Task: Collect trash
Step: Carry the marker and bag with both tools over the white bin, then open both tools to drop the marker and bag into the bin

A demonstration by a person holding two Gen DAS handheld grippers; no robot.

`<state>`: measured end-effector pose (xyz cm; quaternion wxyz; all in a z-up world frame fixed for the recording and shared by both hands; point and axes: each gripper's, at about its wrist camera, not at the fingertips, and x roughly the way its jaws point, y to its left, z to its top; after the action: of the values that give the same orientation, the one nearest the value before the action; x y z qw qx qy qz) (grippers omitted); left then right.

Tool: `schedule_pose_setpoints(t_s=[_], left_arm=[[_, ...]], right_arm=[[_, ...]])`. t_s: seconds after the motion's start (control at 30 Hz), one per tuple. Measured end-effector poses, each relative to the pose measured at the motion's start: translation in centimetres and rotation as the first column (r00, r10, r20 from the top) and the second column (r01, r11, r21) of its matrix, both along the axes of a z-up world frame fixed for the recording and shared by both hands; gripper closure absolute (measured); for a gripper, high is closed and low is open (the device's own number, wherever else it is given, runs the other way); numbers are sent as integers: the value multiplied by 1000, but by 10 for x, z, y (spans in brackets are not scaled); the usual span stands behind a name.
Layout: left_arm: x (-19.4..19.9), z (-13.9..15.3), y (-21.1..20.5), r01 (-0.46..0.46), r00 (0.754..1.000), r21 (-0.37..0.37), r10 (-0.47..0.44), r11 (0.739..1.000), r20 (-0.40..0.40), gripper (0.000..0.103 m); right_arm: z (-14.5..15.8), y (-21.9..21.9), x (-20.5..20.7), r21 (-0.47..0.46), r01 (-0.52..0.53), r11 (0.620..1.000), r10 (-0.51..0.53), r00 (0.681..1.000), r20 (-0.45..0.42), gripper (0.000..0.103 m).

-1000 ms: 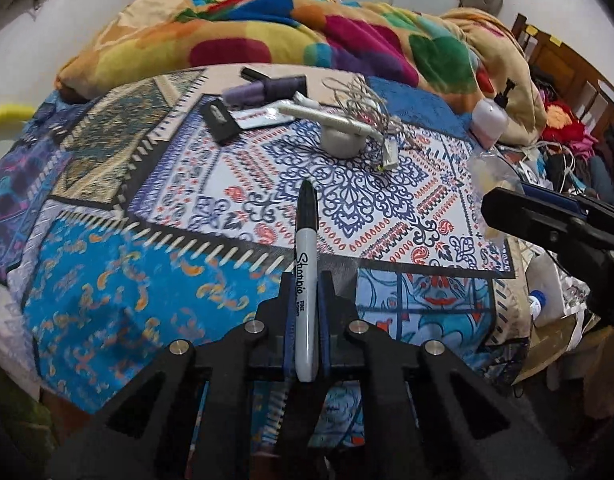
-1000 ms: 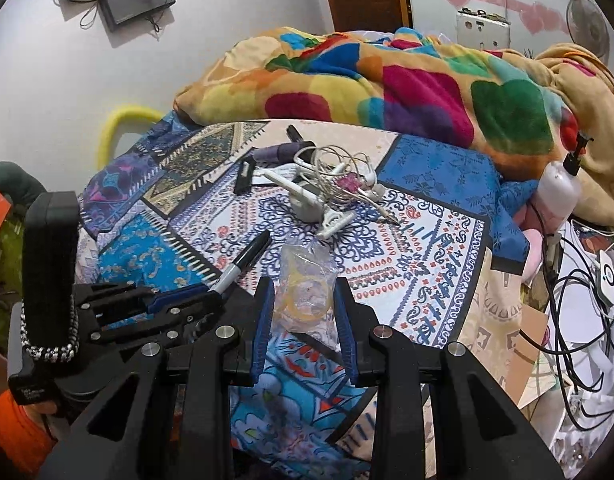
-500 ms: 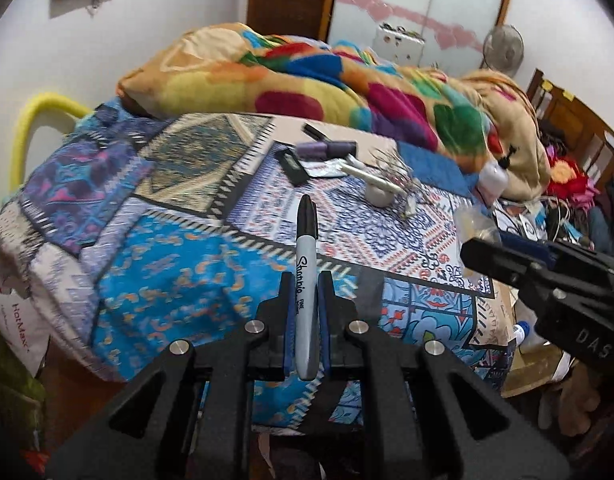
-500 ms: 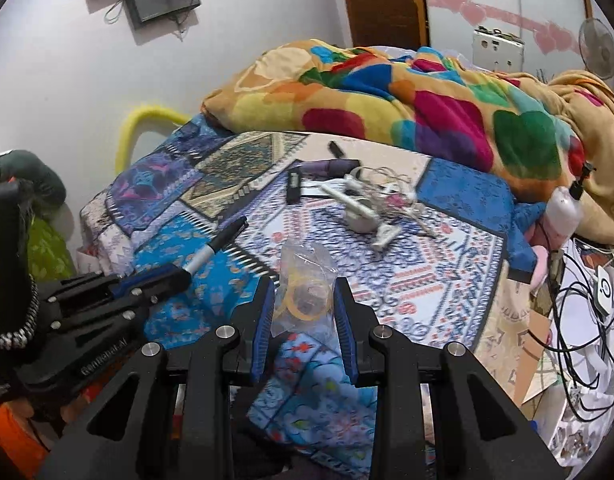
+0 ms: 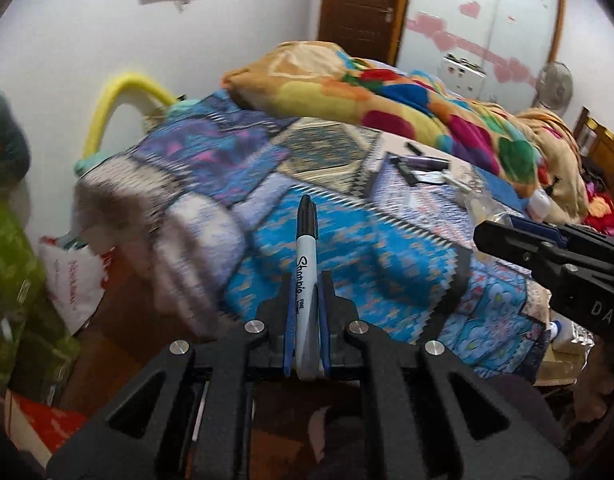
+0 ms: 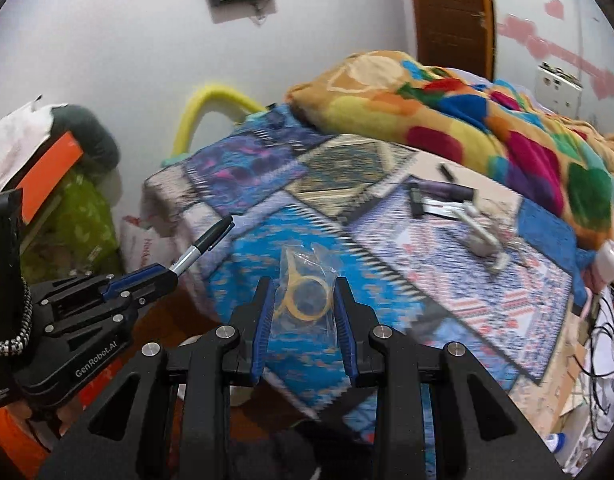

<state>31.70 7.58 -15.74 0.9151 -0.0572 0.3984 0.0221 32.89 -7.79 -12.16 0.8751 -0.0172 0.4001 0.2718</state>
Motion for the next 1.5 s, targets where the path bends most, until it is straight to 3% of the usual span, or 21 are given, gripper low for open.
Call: schedule_pose_setpoints(t_s=[0.4, 0.73, 1.03, 1.2, 1.33, 1.4, 1.5], left_arm=[[-70, -30, 104, -184, 981, -9, 183, 983, -57, 93], [-87, -111, 161, -285, 936, -42, 269, 957, -228, 93], [-76, -202, 188, -348, 869, -89, 285, 933, -405, 93], [-65, -237, 202, -386, 836, -133, 285, 913, -468, 93], [-60, -247, 211, -409, 833, -179, 286, 895, -473, 93], [-62, -242, 214, -426, 845, -207, 306, 881, -438, 93], [-58, -236, 214, -438, 839, -164, 336, 884, -429, 80]], right_arm=[[-26, 112, -35, -27, -194, 981, 192, 980, -55, 76], [-82, 193, -45, -82, -333, 939, 313, 931, -189, 76], [-168, 235, -34, -109, -410, 906, 326, 837, -441, 76], [-194, 250, -31, -154, -440, 885, 320, 814, -485, 75], [-205, 263, -31, -164, -477, 864, 342, 793, -504, 75], [-209, 266, -30, -153, -498, 854, 360, 776, -519, 69], [-214, 265, -29, -146, -502, 853, 359, 766, -533, 51]])
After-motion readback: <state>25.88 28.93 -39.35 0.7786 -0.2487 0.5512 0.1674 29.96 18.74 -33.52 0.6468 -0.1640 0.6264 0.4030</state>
